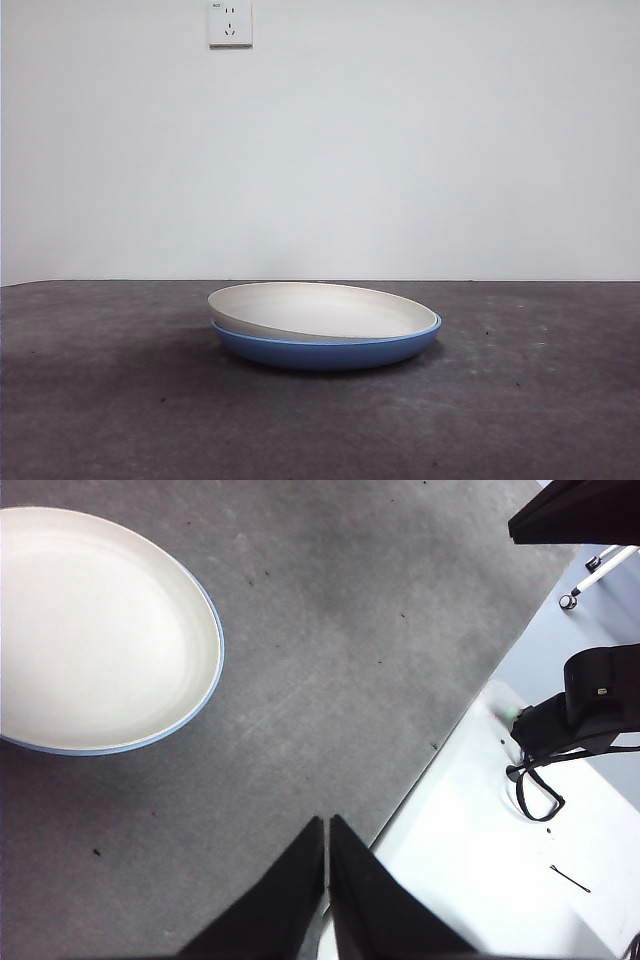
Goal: Pick up the white plate, put it on the blue plate, put it on desk
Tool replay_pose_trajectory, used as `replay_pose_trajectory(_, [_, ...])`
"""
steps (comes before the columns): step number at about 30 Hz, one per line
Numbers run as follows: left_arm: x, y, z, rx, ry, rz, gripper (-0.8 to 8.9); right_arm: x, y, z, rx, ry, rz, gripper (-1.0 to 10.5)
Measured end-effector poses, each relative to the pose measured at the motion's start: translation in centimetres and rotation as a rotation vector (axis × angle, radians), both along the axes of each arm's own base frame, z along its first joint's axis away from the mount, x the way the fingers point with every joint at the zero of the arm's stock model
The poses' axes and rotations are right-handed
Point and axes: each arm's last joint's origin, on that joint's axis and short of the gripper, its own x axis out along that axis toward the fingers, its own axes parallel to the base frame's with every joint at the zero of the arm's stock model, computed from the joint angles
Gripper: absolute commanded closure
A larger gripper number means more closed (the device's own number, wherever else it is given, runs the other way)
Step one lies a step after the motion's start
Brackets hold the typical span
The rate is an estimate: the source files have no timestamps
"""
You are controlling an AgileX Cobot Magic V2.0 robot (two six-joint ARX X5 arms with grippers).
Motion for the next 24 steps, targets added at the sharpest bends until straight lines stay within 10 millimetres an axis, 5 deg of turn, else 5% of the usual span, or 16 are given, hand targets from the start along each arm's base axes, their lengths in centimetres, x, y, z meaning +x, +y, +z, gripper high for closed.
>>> replay_pose_trajectory(4, [-0.4, 0.9, 0.6, -0.015, -0.089, 0.005, 8.04, 0.0, 0.0, 0.0, 0.0, 0.0, 0.0, 9.4])
replay_pose_trajectory(12, [-1.9, 5.9, 4.0, -0.138, -0.738, 0.268, 8.04, 0.0, 0.0, 0.0, 0.0, 0.0, 0.0, 9.4])
replay_pose_trajectory(18, [-4.0, 9.1, 1.3, -0.065, -1.031, 0.657, 8.04, 0.0, 0.0, 0.0, 0.0, 0.0, 0.0, 9.4])
replay_pose_trajectory(24, [-5.3, 10.3, -3.9, 0.02, -1.053, 0.863, 8.04, 0.0, 0.0, 0.0, 0.0, 0.0, 0.0, 9.4])
